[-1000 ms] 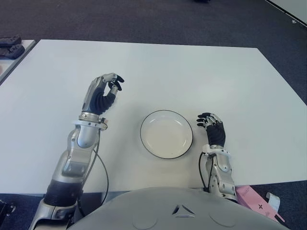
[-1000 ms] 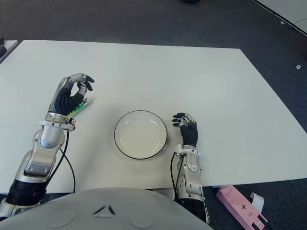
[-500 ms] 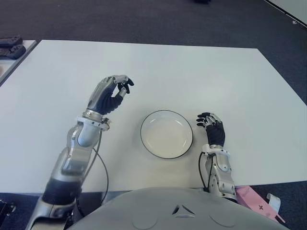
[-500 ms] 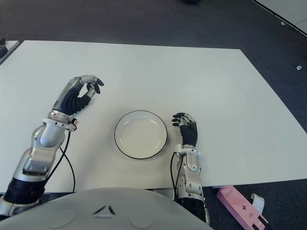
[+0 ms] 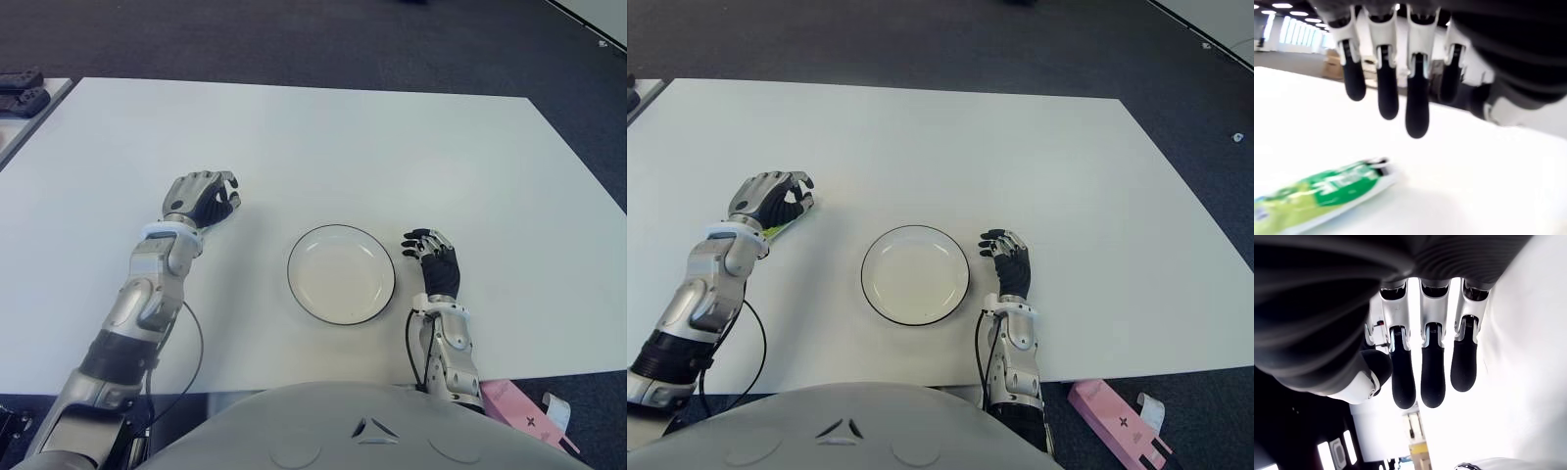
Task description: Put the toothpaste on the table into the plate.
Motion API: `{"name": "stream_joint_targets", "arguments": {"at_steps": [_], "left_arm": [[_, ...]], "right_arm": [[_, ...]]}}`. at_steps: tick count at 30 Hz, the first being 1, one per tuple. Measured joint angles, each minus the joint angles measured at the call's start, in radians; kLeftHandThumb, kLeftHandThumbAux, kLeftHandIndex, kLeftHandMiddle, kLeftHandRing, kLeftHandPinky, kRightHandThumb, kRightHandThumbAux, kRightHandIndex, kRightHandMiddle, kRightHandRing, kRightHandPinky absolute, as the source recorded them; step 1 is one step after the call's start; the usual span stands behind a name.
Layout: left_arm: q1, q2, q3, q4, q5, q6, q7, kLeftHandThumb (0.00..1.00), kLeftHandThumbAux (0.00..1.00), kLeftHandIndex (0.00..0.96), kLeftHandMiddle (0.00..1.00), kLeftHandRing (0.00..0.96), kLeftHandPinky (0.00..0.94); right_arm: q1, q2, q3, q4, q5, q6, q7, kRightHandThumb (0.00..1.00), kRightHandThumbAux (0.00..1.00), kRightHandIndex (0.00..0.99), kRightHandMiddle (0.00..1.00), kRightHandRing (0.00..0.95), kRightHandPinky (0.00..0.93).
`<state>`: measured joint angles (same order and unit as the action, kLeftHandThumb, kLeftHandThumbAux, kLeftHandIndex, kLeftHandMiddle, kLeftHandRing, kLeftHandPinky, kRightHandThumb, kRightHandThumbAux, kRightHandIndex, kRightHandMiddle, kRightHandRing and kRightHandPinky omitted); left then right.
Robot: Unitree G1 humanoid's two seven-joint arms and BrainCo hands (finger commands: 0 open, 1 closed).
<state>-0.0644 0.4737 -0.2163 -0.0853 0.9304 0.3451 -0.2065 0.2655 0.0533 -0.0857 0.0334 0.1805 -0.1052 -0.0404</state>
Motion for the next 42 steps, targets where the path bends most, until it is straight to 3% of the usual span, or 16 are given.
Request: {"name": "stream_joint_targets", "arguments": {"at_steps": [4,12,31,42], "left_arm": [[-0.047,0.0,-0.034,0.063,0.055,0.087,-0.043,0.445,0.229,0.097,0.241,0.196,0.181],[-0.096,0.001,-0.085,0.17,0.111,0.179,-0.063,0.376,0.205,0.036,0.164,0.127,0.137],[-0.153,0.002,-0.122,0.302,0.094,0.268,-0.118,0.342,0.205,0.001,0.04,0.006,0.034],[-0.163,-0.04,-0.126,0.318,0.065,0.349,-0.132,0.379,0.213,0.005,0.006,0.0,0.011]], "right_arm": [[0.0,0.0,0.0,0.001,0.001,-0.001,0.001,0.708,0.722,0.427,0.488,0.491,0.502],[-0.001,0.0,0.001,0.001,0.0,-0.001,0.0,0.708,0.722,0.428,0.49,0.489,0.5],[0.0,0.0,0.012,0.0,-0.017,-0.001,-0.014,0.703,0.722,0.426,0.489,0.48,0.493],[0.0,0.0,0.023,0.001,-0.02,-0.001,-0.025,0.702,0.722,0.426,0.492,0.482,0.496]]}}
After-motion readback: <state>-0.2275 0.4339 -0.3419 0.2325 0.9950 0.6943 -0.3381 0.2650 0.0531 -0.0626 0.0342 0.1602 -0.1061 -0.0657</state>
